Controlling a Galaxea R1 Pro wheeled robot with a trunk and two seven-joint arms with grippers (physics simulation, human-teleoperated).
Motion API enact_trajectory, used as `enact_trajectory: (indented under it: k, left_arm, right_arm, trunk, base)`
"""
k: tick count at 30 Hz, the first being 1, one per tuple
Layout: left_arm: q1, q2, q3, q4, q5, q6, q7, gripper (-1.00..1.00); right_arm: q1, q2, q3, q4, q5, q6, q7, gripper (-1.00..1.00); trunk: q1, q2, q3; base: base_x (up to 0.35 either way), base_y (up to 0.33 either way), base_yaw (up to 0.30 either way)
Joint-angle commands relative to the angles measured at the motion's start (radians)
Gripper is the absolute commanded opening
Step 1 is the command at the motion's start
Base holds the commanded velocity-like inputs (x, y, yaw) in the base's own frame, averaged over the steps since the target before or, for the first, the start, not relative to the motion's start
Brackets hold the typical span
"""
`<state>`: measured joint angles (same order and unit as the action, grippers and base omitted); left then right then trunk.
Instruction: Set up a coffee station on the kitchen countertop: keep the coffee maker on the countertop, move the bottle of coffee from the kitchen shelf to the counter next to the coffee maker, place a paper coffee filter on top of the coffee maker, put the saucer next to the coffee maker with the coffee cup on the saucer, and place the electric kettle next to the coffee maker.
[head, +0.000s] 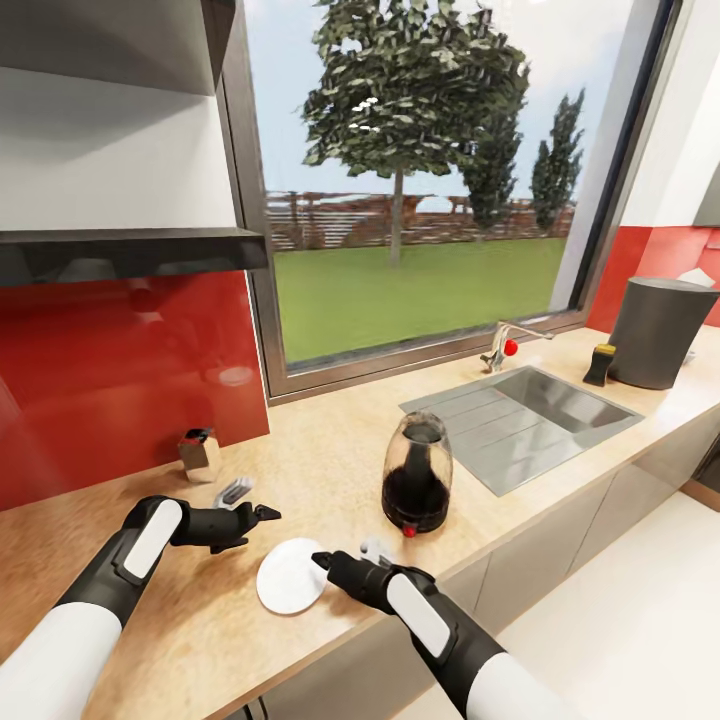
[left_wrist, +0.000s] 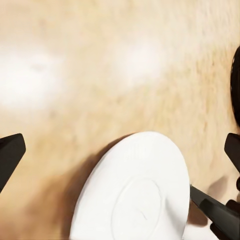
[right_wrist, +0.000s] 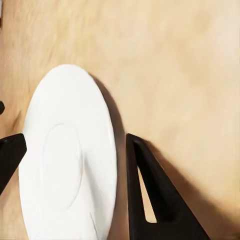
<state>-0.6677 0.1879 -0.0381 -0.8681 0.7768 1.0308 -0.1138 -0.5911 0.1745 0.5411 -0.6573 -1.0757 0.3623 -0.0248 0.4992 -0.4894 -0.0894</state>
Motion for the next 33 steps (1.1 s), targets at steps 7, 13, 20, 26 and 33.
enact_trajectory:
  k: [7, 13, 20, 26, 33]
  left_arm:
    - [0.0, 0.001, -0.003, -0.001, 0.042, 0.002, -0.01, 1.0]
    - [0.001, 0.004, -0.002, -0.002, 0.057, 0.002, -0.01, 1.0]
    - [0.001, 0.007, -0.002, -0.002, 0.059, 0.002, -0.01, 1.0]
    - [0.002, 0.011, -0.002, -0.002, 0.059, 0.002, -0.01, 1.0]
    - [0.002, 0.014, -0.002, -0.002, 0.059, 0.002, -0.01, 1.0]
  right_arm:
    - [0.002, 0.0, 0.024, 0.045, -0.001, 0.006, -0.006, 1.0]
    - [0.002, 0.0, 0.029, 0.045, -0.001, 0.006, -0.006, 1.0]
    - [0.002, 0.0, 0.029, 0.045, -0.001, 0.006, -0.006, 1.0]
    - [0.002, 0.0, 0.03, 0.045, -0.002, 0.006, -0.006, 1.0]
    - [0.002, 0.0, 0.03, 0.045, -0.001, 0.006, -0.006, 1.0]
  trunk:
    - [0.001, -0.002, -0.002]
    - [0.001, -0.002, -0.002]
    - [0.001, -0.002, -0.002]
    - [0.001, -0.002, -0.002]
    - [0.001, -0.002, -0.002]
  base:
    - [0.0, 0.0, 0.0]
    - [0.0, 0.0, 0.0]
    - [-0.09, 0.0, 0.0]
    - [-0.013, 0.0, 0.0]
    - [-0.11, 0.0, 0.0]
